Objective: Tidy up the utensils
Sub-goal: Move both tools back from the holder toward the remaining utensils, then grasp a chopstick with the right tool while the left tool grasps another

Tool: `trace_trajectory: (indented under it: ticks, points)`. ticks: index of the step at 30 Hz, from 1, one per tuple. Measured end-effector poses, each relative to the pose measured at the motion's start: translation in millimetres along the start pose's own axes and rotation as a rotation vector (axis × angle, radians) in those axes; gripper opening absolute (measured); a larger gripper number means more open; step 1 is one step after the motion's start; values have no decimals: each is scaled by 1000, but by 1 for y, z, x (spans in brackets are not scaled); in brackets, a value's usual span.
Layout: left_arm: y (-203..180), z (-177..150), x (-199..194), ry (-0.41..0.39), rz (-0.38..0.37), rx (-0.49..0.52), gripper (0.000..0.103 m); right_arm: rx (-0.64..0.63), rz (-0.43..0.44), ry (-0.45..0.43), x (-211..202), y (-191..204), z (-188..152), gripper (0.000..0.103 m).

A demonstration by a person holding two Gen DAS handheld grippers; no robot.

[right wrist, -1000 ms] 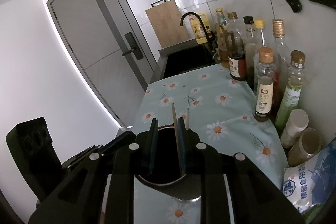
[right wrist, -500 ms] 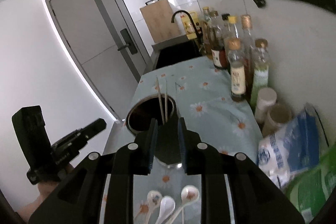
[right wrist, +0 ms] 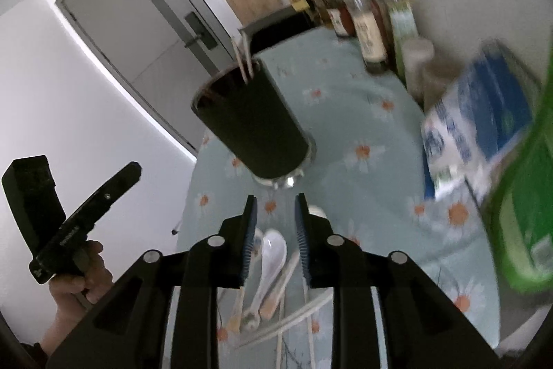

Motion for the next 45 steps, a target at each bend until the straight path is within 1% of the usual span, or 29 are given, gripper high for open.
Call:
trace_trajectory:
  ticks: [1, 2, 5, 8, 9, 11, 12, 16, 23, 29, 34, 36, 41, 43, 45]
  points:
    - [-1, -4, -1, 10, 2, 0, 21, 6, 1, 8, 0, -2, -6, 32]
    - [-3, -10, -3, 21, 8, 2, 24, 7, -2, 16, 0, -4, -12, 32]
    - [-7, -26, -7, 56, 22, 12, 25, 33, -10, 28, -2, -11, -27, 32]
    - [-6, -40, -11, 86, 27, -3, 26, 72, -3, 50, -1, -18, -41, 32]
    - [-6, -46, -12, 97, 32, -7, 30, 79, -3, 53, -1, -20, -44, 32]
    - [-5, -55, -13, 117, 39, -12, 33, 95, 5, 64, -1, -23, -53, 33]
    - [-4, -61, -14, 131, 41, -16, 34, 101, 6, 68, -1, -24, -56, 35]
    - [-1, -80, -11, 184, 41, -33, 34, 141, 11, 93, 2, -30, -69, 36]
    - [4, -106, -8, 260, 51, -65, 34, 266, 52, 142, 12, -50, -88, 36]
    - [8, -127, -6, 324, 51, -106, 34, 347, 112, 199, 24, -57, -107, 37]
    - [12, -142, -4, 370, 49, -162, 34, 418, 147, 236, 38, -61, -120, 37]
    - [12, -146, -4, 384, 50, -168, 34, 463, 170, 245, 44, -64, -124, 37]
    - [13, -152, -2, 413, 48, -176, 34, 536, 216, 227, 51, -69, -125, 37]
    - [14, -153, -1, 417, 44, -180, 34, 559, 237, 229, 53, -71, -125, 35]
    - [14, -153, -1, 423, 39, -182, 34, 582, 252, 233, 54, -73, -127, 29]
Point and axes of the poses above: each gripper's, at about its wrist camera, not at the fingertips, and x roughly the way its jaws point, y to its left, z to its top, the point moved 6 cm from there along x, roughly the way its jaws point, and after that the axes turned 2 degrees about -z, right-handed, at the moved point
